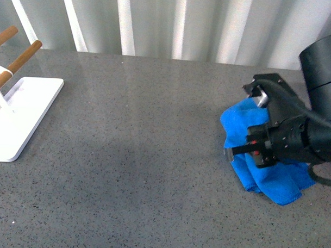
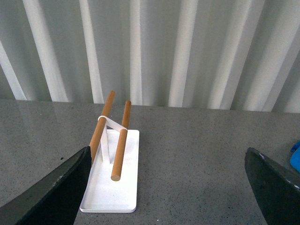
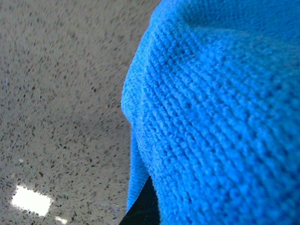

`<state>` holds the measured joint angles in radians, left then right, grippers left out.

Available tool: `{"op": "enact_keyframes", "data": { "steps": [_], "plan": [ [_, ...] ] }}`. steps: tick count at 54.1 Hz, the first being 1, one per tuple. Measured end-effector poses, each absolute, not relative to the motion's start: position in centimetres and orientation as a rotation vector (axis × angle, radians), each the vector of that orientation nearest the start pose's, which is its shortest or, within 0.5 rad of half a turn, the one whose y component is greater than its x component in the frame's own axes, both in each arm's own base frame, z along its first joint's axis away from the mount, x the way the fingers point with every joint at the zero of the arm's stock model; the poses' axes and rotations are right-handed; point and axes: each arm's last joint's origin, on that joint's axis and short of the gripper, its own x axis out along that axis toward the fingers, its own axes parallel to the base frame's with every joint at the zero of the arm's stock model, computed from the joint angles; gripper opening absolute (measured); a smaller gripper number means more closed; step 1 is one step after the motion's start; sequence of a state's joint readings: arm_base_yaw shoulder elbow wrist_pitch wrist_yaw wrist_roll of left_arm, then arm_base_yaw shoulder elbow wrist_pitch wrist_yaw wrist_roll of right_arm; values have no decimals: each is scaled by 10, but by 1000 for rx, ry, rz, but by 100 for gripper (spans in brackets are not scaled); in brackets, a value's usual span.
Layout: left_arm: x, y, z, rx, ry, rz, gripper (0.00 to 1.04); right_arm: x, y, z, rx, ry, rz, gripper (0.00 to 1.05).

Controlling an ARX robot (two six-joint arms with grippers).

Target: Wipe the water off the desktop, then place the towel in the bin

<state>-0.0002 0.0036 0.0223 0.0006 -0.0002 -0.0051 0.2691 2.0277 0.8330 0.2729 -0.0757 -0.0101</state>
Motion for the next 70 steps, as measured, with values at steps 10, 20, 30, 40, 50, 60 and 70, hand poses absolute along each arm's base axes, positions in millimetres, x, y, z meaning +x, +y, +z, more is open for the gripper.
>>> {"op": "enact_keyframes", "data": {
  "steps": [10,20,30,40,50,60,70],
  "plan": [
    [97,0,171,-5,-19,0,98,312,90,57,-85,906,338,3],
    [97,0,171,-5,-19,0,98,300,70,78,-49,846,328,3],
    [97,0,171,-5,-19,0,98,303,44,93,-18,795,276,3],
    [97,0,171,-5,-19,0,98,313,23,95,-7,797,222,3],
    [97,0,171,-5,-19,0,98,335,2,95,-2,812,174,3],
    [97,0,171,-5,-19,0,98,361,-6,86,-2,841,154,3],
    [97,0,171,-5,-19,0,98,386,-3,76,-11,866,158,3]
  ]
}}
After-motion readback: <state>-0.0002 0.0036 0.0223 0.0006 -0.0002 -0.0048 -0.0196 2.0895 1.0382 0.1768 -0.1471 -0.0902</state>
